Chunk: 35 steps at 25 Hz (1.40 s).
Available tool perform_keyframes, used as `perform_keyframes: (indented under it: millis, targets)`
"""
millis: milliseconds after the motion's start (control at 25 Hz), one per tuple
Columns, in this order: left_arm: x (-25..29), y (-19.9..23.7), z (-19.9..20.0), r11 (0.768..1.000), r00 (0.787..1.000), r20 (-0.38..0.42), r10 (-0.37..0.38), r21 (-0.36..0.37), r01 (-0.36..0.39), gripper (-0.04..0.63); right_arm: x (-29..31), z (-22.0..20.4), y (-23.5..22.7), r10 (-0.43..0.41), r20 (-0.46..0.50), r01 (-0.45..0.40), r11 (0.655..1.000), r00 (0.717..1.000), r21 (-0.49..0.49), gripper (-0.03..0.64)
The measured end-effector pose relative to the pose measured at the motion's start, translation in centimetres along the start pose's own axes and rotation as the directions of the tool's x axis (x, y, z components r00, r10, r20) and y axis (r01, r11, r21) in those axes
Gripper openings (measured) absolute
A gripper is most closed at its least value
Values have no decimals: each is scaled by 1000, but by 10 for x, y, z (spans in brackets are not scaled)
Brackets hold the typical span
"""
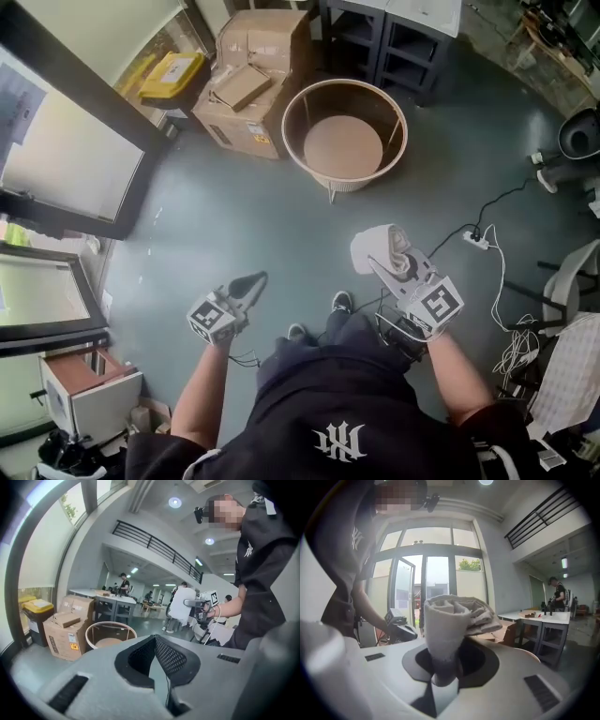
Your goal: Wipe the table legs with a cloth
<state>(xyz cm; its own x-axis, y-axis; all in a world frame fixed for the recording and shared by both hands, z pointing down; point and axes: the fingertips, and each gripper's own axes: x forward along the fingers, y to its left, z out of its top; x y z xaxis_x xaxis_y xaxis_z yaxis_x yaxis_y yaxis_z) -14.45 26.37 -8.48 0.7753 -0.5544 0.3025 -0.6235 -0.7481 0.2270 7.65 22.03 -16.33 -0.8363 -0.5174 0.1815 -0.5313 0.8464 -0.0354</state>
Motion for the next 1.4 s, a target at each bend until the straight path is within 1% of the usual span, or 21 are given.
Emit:
perform_keyframes:
  millis: [120, 240, 280, 400, 440, 520, 600, 720, 880, 960, 1080, 1200, 1320, 1400]
  targets:
    - [-39, -25, 20, 999, 998, 60, -8, 36, 6, 6, -14, 29, 34, -43, 30, 43, 999, 999, -3, 74]
    - [-83, -49, 40, 999, 991, 135, -13, 33, 8, 6, -28, 54, 80, -87, 50, 88, 996, 995, -16, 74]
    - [-97, -56, 44, 999, 990, 143, -18, 46, 11, 6, -33, 61, 96, -105, 61, 106, 994, 993, -13, 74]
    - [-126, -77, 50, 991, 992, 119, -47, 130, 31, 6, -45, 79, 140, -142, 77, 143, 990, 987, -6, 74]
    - [-135, -85, 52, 988, 991, 122, -64, 147, 46, 6, -47, 82, 155, -147, 73, 148, 989, 987, -8, 74]
    - [-154, -101, 59, 985, 983, 153, -102, 153, 79, 6, -49, 85, 188, -149, 65, 150, 989, 987, -10, 74]
    - [-170, -113, 66, 984, 973, 190, -129, 144, 103, 6, -50, 89, 217, -152, 63, 152, 988, 986, 4, 74]
    - [-181, -130, 77, 979, 962, 218, -165, 150, 134, 6, -51, 95, 245, -150, 65, 148, 989, 987, 30, 74]
    - [-171, -164, 83, 964, 956, 196, -219, 195, 181, 6, -63, 101, 260, -112, 75, 108, 992, 991, 62, 74]
    - [-167, -182, 90, 962, 952, 205, -229, 199, 189, 6, -70, 104, 261, -94, 90, 87, 993, 991, 76, 74]
    - [-163, -204, 96, 964, 953, 204, -225, 188, 188, 6, -76, 111, 262, -47, 126, 39, 997, 991, 64, 74]
    - [-148, -224, 99, 962, 959, 173, -224, 198, 189, 8, -87, 116, 260, -5, 153, 4, 1000, 988, 9, 74]
    - [-138, -239, 116, 962, 958, 200, -205, 221, 160, 8, -98, 117, 253, 9, 166, -7, 1000, 986, -14, 74]
    - [-130, -242, 119, 969, 962, 206, -180, 206, 137, 8, -103, 113, 246, 15, 174, -13, 1000, 985, -10, 74]
